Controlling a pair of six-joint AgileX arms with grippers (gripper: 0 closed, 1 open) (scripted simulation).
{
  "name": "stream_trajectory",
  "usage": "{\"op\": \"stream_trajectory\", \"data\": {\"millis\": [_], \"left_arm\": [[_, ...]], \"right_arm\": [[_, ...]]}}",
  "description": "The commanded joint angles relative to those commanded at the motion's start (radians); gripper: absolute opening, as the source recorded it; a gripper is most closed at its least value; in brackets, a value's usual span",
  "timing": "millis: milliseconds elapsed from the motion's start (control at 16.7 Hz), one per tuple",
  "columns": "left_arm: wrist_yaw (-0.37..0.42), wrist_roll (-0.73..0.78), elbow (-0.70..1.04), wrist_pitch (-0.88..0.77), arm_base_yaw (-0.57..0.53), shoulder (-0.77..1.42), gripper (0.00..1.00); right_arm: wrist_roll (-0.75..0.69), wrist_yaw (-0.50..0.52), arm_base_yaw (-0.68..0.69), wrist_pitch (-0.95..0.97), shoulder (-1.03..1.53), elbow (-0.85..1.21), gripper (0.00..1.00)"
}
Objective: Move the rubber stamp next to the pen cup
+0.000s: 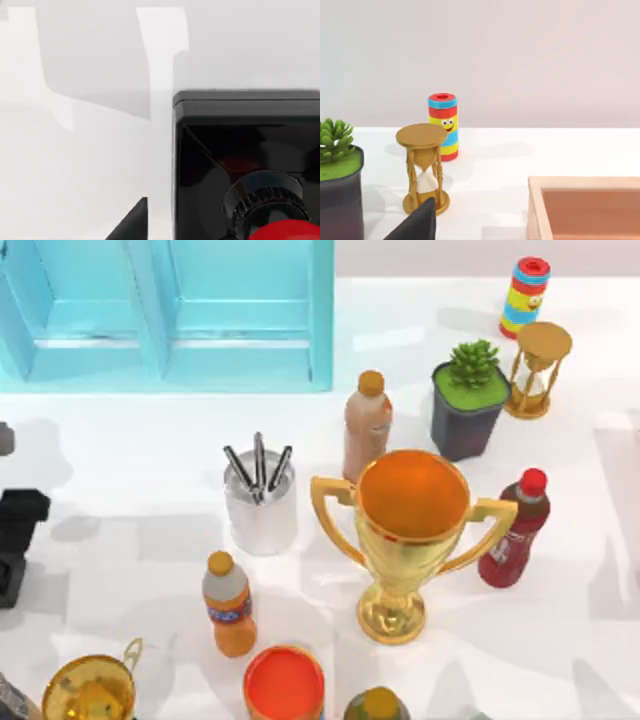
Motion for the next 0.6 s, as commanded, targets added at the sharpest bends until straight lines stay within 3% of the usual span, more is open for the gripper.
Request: {"op": "stream_trajectory", "data": {"millis": [480, 600], "left_arm": [[0.000, 0.000, 0.000, 0.000, 0.000, 0.000, 0.02], [0.000, 0.000, 0.000, 0.000, 0.000, 0.000, 0.00]], "right_arm": [[0.000, 0.000, 0.000, 0.000, 0.000, 0.000, 1.00], [0.000, 0.000, 0.000, 0.000, 0.000, 0.000, 1.00]]}}
